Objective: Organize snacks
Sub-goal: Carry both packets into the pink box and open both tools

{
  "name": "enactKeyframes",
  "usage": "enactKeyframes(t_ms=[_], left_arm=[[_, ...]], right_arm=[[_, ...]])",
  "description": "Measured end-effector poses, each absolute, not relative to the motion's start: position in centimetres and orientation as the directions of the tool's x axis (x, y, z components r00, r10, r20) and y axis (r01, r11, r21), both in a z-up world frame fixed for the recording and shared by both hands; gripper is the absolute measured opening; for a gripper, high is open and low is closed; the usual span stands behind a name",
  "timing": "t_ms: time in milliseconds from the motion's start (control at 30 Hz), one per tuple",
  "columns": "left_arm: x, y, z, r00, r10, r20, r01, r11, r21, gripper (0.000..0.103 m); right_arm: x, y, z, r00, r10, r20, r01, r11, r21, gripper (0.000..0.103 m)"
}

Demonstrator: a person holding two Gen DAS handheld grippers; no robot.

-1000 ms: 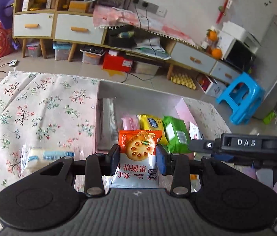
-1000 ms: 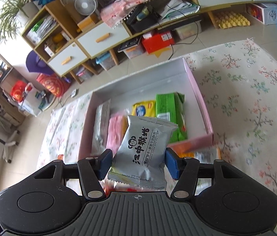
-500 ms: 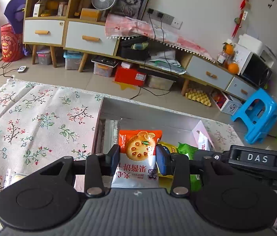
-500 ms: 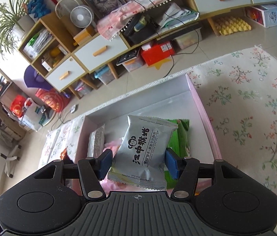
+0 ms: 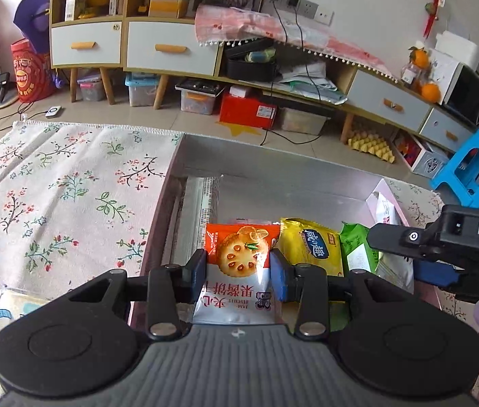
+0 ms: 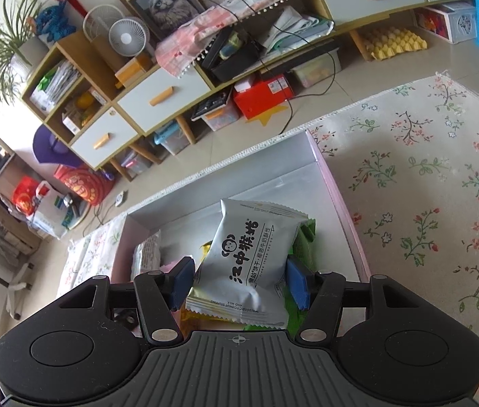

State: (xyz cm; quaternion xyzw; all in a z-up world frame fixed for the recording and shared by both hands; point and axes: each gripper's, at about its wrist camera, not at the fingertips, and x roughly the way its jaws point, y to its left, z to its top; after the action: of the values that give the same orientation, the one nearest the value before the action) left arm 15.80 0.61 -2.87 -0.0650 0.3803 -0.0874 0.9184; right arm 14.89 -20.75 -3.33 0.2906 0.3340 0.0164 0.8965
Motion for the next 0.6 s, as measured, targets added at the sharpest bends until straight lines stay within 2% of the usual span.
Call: enactKeyframes(t_ms=[367,467,600], left_arm=[[16.03,0.59,-2.55,0.695,-0.216,-0.685,0.096,0.973,-0.209,0.038],[16.06,0.62,-2.43,0.693,-0.226,-0.684,0.105,0.971,-0.215,0.047],[15.97,0.53,-2.39,0.689,-0.221,-0.690,0.110,0.973,-0.202,0.060]], right_arm=[[15.32,-20.11,-3.16,0.779,0.259,-0.570,0.127,0.826,0.549,0.060],[15.33,-20.13,-3.10,0.780,0.267,-0.566,0.124,0.820,0.558,0.060],[15.21,-20.11,-2.86,0.779,0.267,-0.567,0.126,0.819,0.560,0.076]])
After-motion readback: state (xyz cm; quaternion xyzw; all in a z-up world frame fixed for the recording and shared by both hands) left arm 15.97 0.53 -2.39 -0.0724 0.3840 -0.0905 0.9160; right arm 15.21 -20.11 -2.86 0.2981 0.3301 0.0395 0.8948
